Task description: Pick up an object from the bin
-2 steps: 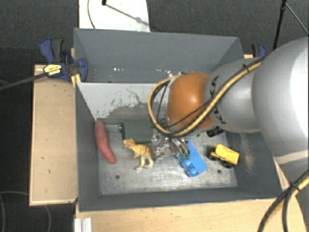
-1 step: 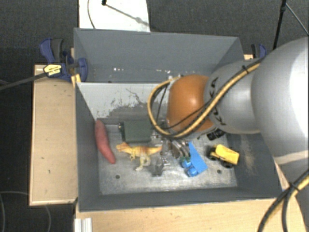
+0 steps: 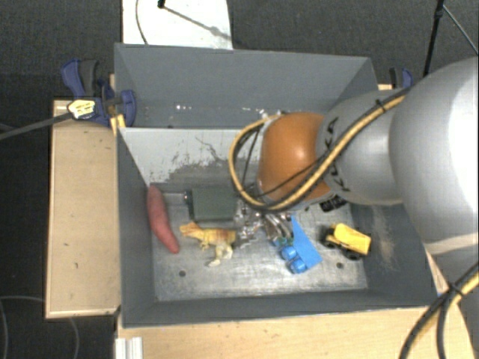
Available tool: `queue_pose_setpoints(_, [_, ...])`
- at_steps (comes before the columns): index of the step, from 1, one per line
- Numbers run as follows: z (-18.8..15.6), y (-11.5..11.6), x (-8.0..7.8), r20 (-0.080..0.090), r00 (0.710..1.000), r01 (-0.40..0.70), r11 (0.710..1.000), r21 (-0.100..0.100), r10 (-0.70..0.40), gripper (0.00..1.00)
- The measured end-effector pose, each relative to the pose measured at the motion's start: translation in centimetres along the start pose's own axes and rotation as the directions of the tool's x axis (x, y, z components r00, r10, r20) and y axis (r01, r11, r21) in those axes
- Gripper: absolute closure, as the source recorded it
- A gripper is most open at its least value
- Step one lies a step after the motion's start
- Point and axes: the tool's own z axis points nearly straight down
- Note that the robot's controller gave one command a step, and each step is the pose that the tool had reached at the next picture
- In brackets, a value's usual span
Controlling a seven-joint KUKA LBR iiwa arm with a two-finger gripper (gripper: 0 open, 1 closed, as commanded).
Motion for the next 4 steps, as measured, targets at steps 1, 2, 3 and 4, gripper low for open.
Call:
queue_pose_setpoints(1, [0.0,0.0,0.0,0.000,1.000,0.000,1.000,0.000,0.000,1.00])
queue_pose_setpoints(2, [-4.5,0.7,0.6,-0.011,1.000,0.014,1.000,0.003,-0.014,1.00])
queue_pose_setpoints(3, [-9.7,0.2,-0.5,-0.005,1.000,0.010,1.000,0.001,-0.010,1.00])
queue_pose_setpoints(4, [-14.7,0.3,0.1,-0.006,0.999,0.034,0.999,0.002,-0.034,1.00])
